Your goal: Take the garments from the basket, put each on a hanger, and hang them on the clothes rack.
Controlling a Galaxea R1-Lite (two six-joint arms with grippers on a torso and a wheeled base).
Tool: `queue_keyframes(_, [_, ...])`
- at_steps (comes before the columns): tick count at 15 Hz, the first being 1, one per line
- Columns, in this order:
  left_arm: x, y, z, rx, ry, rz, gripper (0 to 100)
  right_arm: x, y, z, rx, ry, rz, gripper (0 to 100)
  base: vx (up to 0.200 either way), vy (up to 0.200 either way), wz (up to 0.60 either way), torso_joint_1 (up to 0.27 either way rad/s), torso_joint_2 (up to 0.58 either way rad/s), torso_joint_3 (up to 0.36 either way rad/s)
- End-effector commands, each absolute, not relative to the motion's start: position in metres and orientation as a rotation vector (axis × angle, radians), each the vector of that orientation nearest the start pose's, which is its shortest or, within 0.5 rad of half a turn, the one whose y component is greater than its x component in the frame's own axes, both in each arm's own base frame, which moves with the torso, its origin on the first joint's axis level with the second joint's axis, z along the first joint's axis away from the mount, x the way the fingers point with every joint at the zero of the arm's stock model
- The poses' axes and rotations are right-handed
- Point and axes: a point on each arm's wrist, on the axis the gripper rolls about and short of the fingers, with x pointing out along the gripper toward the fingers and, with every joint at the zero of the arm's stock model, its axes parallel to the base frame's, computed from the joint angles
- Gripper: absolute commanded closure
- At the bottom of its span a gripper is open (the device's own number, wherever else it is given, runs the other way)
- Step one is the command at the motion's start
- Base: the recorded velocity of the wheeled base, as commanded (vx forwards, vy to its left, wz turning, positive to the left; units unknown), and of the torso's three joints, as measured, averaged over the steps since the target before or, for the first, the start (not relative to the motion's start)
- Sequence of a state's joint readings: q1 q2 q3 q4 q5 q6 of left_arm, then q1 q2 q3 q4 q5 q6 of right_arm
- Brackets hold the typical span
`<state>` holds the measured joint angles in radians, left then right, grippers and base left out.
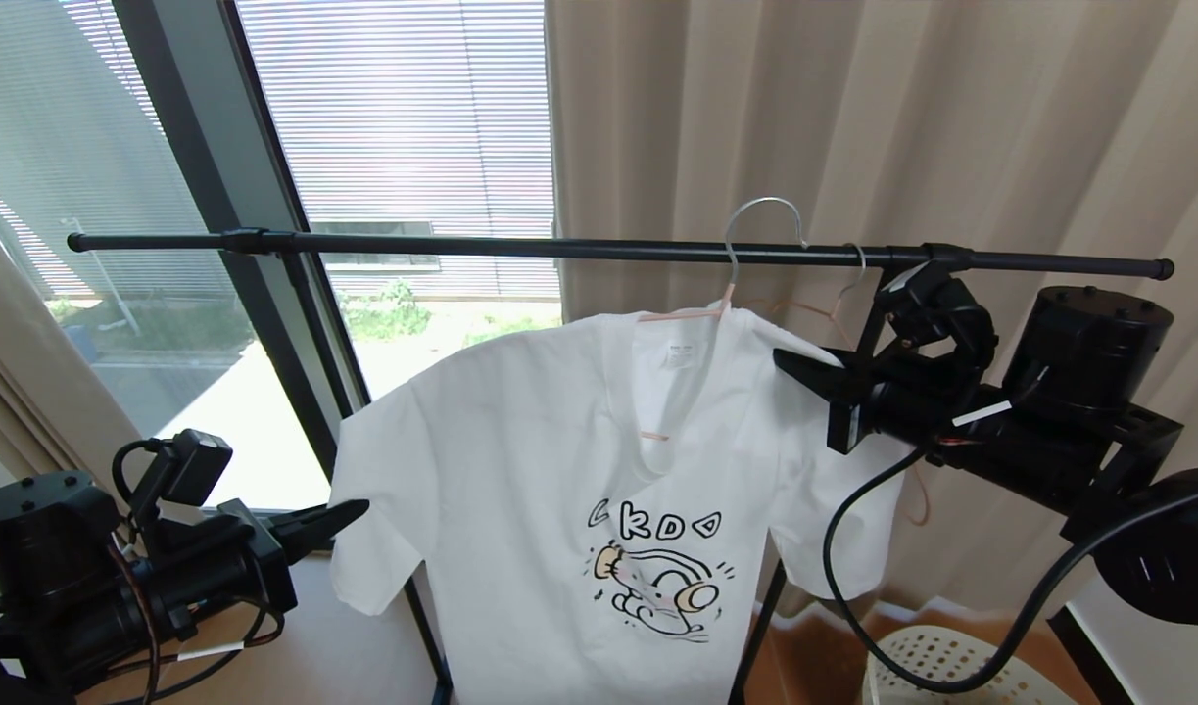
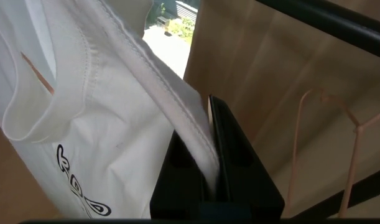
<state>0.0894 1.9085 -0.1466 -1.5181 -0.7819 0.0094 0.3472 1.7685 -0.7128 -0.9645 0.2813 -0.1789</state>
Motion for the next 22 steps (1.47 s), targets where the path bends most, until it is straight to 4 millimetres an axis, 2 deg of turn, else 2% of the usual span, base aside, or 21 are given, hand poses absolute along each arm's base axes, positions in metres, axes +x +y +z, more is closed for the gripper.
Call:
queue_keyframes(1, [0.234,0.005,0.074,-0.096,0.222,-0.688,100,0.291,0.111,0.171,-0.176,0.032,0.635,100,0.000,0.000,0.00,0.000,0.00,0.000])
queue_keyframes(10, [0.234,0.006,0.074,-0.094,0.220,-0.685,100,0.296,0.101,0.175,-0.174,0.019,0.612,100,0.000,0.000,0.00,0.000,0.00,0.000])
queue_keyframes(22, [0.234,0.007,0.073,-0.097,0.224,-0.680,100,0.296,0.099,0.176,-0.173,0.017,0.617,100,0.000,0.000,0.00,0.000,0.00,0.000])
